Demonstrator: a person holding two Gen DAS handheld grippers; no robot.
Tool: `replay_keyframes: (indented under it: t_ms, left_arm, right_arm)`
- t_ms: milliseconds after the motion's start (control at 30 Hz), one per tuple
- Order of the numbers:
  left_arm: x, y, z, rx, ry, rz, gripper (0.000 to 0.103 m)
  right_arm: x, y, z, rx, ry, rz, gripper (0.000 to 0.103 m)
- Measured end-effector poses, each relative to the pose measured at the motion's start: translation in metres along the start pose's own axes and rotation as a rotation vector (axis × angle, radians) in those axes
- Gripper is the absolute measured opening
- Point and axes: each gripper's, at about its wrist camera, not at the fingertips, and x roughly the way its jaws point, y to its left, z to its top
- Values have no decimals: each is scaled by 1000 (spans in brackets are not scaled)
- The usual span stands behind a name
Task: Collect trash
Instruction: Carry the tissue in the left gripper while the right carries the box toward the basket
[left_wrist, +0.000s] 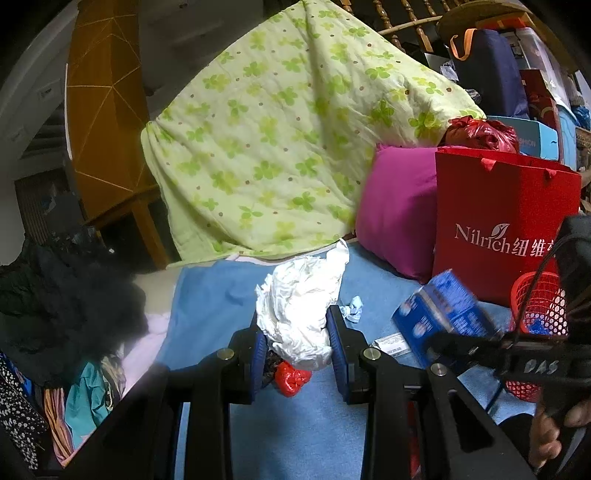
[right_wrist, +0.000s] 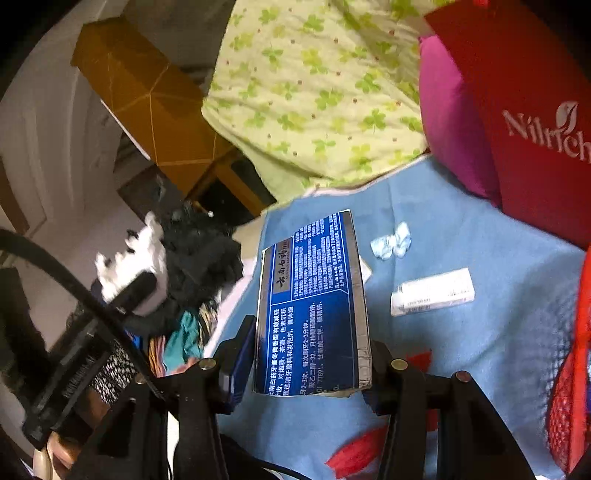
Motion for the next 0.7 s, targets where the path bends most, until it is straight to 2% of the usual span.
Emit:
replay_keyframes:
  t_ms: [233,700]
  left_arm:
    - [-19,-14,8,22,-29,-15,33]
    - [-56,-73,29,116,-88,-68,33]
  right_arm:
    - [-50,16,9,-43,-94,-43,53]
    - [-155,24,6,-117,-259,-136,53]
